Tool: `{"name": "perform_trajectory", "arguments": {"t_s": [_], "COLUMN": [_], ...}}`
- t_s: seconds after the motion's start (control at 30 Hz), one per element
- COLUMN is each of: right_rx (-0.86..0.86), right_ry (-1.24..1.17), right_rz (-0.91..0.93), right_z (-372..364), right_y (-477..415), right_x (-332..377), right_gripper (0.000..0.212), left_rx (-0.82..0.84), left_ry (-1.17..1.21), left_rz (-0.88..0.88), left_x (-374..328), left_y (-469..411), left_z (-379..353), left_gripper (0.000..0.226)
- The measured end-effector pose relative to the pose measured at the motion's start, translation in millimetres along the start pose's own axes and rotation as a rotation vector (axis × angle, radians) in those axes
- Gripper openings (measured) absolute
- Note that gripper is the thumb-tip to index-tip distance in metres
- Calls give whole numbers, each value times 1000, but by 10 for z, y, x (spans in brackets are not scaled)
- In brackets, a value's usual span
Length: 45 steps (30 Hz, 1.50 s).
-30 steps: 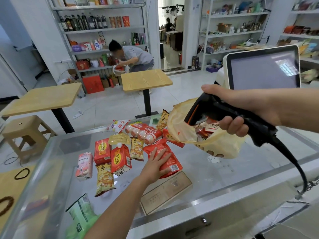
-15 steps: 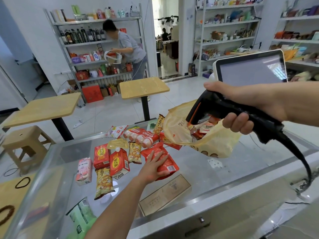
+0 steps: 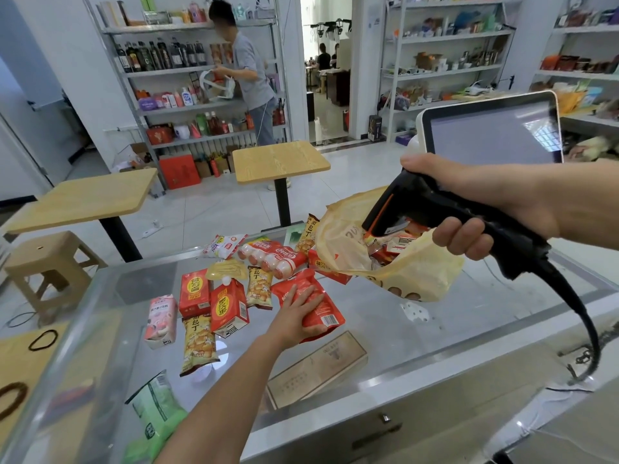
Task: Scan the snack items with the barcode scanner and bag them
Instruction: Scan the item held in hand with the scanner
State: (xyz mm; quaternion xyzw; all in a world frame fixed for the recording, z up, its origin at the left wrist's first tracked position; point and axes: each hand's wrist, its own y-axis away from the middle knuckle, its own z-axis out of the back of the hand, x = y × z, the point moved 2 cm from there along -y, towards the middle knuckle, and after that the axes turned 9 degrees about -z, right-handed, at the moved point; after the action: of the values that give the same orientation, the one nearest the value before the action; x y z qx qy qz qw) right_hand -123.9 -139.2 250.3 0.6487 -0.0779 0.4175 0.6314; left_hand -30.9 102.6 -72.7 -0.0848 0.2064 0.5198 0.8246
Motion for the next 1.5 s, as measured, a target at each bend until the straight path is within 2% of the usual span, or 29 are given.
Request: {"name": "perform_trajectory", "arguments": {"t_s": [0.17, 0.33, 0.47, 0.53, 0.67, 0.93, 1.23, 1.37, 1.5], "right_rx": [-7, -17, -62, -61, -49, -83, -13, -17, -43], "right_ry": [26, 55, 77, 76, 54, 48, -34, -93, -74], "right_rz": [-5, -6, 17, 28, 1, -44, -70, -53, -35], "right_z": [-29, -80, -147, -180, -236, -425, -418, -448, -535], "right_y": [-100, -298, -503, -617, -902, -1540, -1798, -1999, -2293], "right_x": [-1, -47, -129, -179, -304, -701, -834, -863, -955], "right_gripper": [65, 69, 66, 67, 70, 64, 63, 61, 58], "left_rx": [-52, -182, -355, -406, -419, -365, -344, -377, -440], "left_ry": [94, 134, 251, 354, 479, 648, 709, 941, 1060], "left_rz": [19, 93, 339, 476, 622, 734, 711, 671, 650], "left_x": [-42, -88, -163, -203, -219, -163, -149, -155, -160], "left_y": [24, 113, 209, 245, 234, 170, 206, 296, 464], "left_z": [-9, -41, -85, -100, -105, -44, 43, 110, 215], "left_gripper": [77, 85, 110, 114, 106, 87, 80, 65, 54]}}
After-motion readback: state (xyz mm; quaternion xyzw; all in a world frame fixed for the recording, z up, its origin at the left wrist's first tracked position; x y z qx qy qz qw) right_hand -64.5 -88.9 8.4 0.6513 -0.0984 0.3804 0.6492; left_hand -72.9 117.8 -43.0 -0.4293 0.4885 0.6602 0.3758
